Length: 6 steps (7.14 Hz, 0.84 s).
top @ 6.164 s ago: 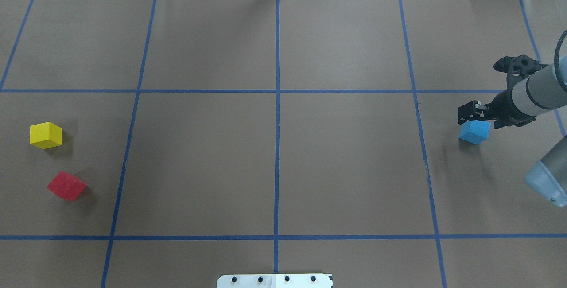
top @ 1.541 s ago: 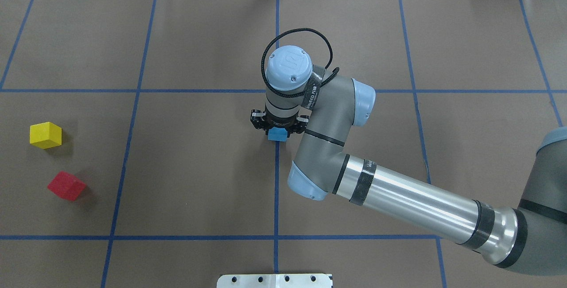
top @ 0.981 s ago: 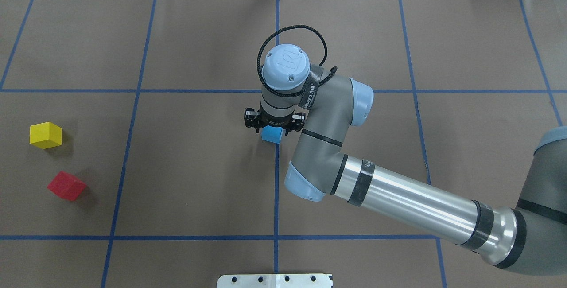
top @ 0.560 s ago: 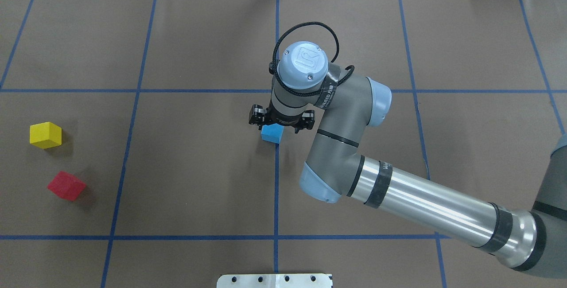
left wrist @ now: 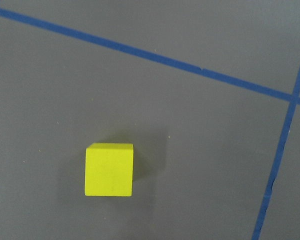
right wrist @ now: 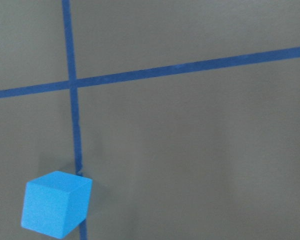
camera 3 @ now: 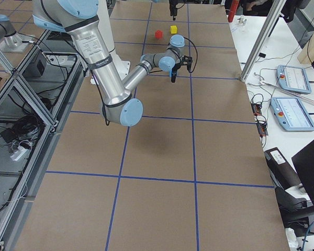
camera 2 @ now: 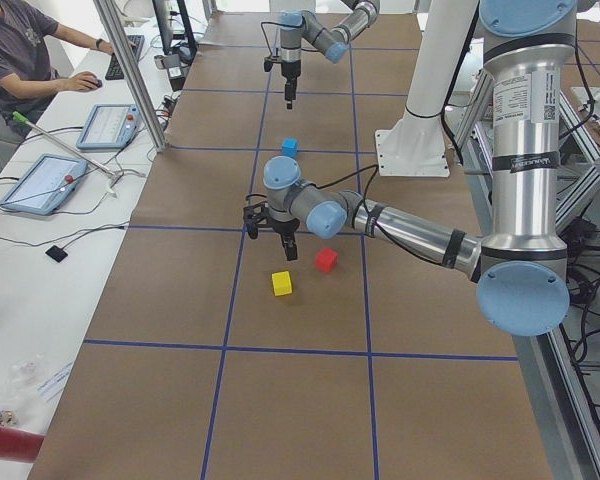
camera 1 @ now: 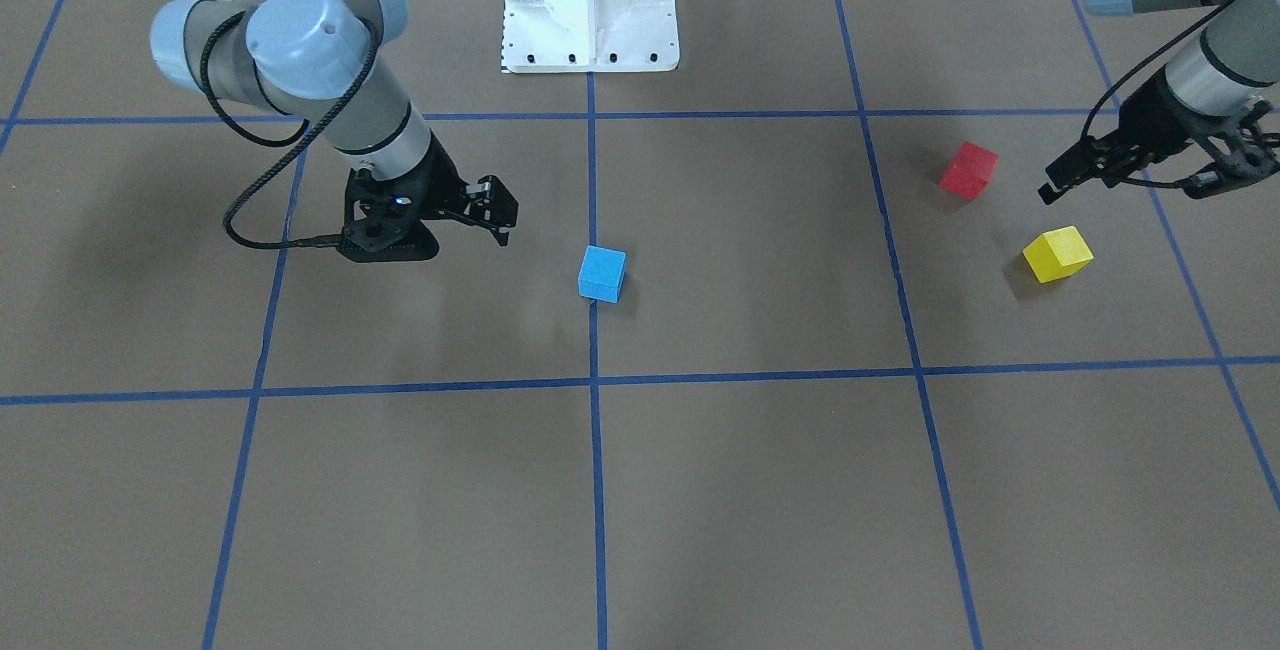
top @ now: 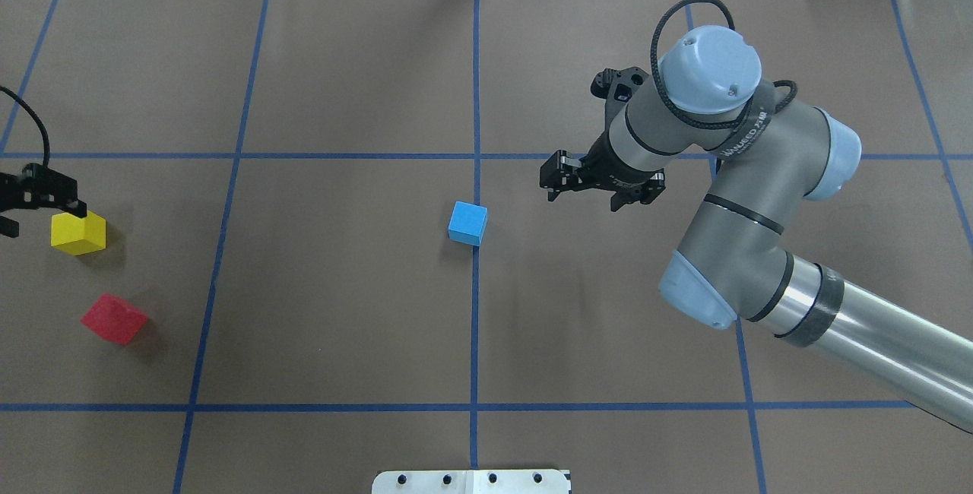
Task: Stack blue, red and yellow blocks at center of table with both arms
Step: 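Grasp the red cube with the left gripper while the right gripper withdraws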
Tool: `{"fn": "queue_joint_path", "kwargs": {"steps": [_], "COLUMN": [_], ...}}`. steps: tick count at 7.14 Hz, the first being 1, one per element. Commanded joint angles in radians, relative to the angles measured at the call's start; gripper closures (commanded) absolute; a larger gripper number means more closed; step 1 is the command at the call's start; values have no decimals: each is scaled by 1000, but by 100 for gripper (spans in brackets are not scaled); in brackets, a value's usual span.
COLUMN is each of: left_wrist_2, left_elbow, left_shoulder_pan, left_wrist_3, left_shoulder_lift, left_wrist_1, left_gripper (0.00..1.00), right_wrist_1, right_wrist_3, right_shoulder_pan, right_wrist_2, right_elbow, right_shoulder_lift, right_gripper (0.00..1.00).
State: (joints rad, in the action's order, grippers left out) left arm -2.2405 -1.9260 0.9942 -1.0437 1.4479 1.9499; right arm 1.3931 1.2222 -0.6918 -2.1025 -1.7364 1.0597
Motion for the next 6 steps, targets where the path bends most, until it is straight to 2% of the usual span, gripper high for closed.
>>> {"fn": "queue_joint_path", "kwargs": {"steps": [1,2,3,5,6], "left_wrist_2": [184,262,300,326,323], "left_elbow": [-39,-63,-67,-89,-91], "left_shoulder_pan": [-258,-357,-405,-384,-378], "left_wrist_3": [-35,-7,67,341,390], "left_shoulder_lift": [-98,-104,-106,-162,-162], "left_wrist_1": [165,167,165,167,165], "left_gripper": [3,8,4,4,4], "right_wrist_1": [-6,-8,-9,-11,-11], "right_wrist_3": [-40,-40,-40,-40,-38], "right_shoulder_pan": [-12,-12,-12,0,12], "right_wrist_2": [4,7,9,15,30], "right_elbow": [-12,-12,-12,-6,-3], "right_shoulder_lift": [34,37,40,42,42], "right_gripper": [0,0,0,0,0]}}
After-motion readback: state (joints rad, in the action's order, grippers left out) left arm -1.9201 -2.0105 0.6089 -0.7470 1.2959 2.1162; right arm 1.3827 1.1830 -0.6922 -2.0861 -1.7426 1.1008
